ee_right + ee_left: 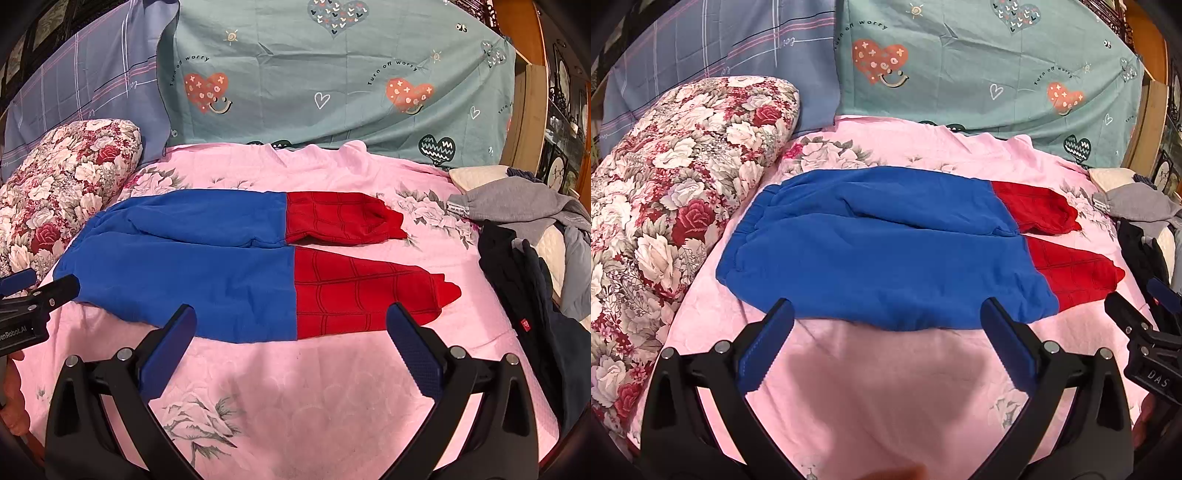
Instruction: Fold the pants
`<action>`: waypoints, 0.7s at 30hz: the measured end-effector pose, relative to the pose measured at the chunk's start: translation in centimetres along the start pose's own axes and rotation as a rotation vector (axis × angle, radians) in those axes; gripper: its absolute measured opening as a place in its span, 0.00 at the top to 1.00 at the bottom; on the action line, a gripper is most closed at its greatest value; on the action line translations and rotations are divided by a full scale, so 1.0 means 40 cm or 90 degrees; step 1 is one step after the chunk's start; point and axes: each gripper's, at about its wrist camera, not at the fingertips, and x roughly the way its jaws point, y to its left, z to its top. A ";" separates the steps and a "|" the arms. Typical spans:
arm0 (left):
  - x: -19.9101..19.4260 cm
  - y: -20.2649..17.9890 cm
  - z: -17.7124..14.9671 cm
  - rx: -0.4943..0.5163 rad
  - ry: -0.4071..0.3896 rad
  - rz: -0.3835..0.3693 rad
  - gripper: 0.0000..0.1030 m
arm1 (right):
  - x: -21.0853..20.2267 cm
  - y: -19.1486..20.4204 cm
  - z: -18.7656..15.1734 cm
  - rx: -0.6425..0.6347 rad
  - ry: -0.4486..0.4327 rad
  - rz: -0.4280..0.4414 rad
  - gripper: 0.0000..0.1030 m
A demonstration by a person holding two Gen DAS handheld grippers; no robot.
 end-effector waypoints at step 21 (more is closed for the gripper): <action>0.062 0.024 0.004 -0.026 0.041 -0.015 0.02 | 0.045 0.018 0.013 -0.002 0.016 0.004 0.01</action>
